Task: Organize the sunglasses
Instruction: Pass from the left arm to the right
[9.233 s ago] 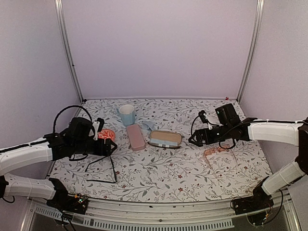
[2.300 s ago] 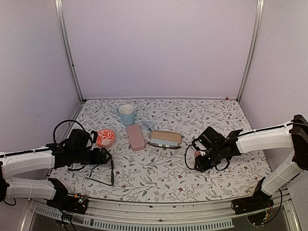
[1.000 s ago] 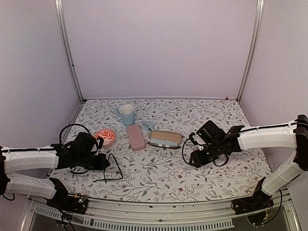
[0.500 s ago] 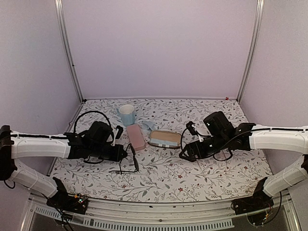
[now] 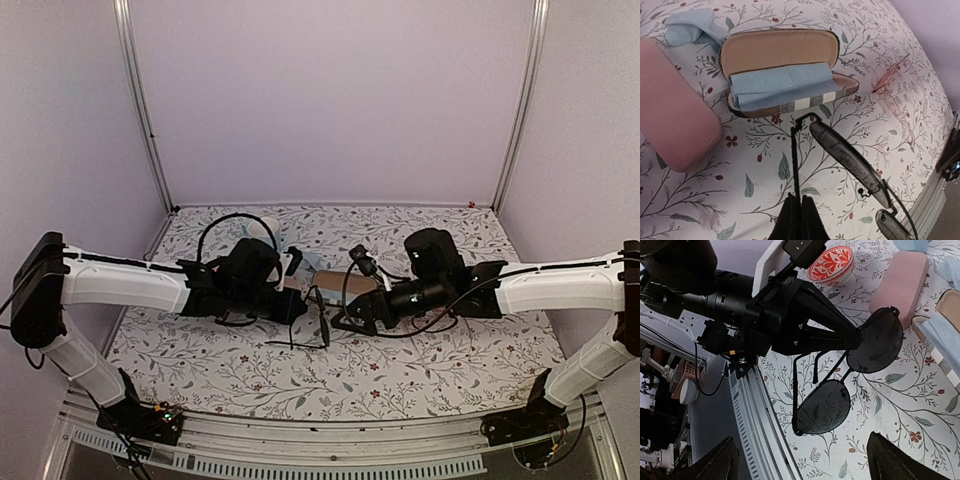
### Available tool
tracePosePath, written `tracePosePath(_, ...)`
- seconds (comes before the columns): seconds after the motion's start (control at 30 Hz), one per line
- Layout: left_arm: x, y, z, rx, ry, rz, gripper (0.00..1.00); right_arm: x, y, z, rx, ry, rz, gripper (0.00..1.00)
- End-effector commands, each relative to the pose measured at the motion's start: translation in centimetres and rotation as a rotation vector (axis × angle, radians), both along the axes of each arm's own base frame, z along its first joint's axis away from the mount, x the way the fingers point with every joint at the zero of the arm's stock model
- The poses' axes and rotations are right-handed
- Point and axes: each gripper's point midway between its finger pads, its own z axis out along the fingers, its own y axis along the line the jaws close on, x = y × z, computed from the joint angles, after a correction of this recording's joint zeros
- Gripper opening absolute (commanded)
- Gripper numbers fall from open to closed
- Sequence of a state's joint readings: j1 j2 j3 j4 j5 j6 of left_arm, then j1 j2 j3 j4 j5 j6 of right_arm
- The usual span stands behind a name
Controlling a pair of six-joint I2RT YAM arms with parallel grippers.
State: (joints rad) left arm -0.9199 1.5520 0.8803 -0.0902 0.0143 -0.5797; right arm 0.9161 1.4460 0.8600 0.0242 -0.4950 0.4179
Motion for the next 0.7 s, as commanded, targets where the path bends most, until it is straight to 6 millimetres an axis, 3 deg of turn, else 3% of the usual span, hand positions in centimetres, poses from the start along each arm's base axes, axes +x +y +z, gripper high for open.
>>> tracePosePath(0.0,0.2,-2.9,2.3,-0.060,-0.069,-0.051,0.00,-0.2,1.5,0.3,0.079,0.065,0.017,0.91)
tracePosePath(0.3,-0.3,-4.2,3.1,-0.086,-0.087,-0.069,0.00,0.0,2.0,-2.5,0.032,0.151,0.002,0.92)
tracePosePath(0.47,-0.4,-4.3,3.3,-0.091,-0.092,-0.070,0.00,-0.1,2.0,-2.8,0.039,0.165,-0.002,0.92)
tracePosePath(0.67,-0.3,-4.3,3.4,-0.093,-0.096,-0.067,0.00,-0.4,2.2,-3.2,0.049,0.190,0.013,0.85)
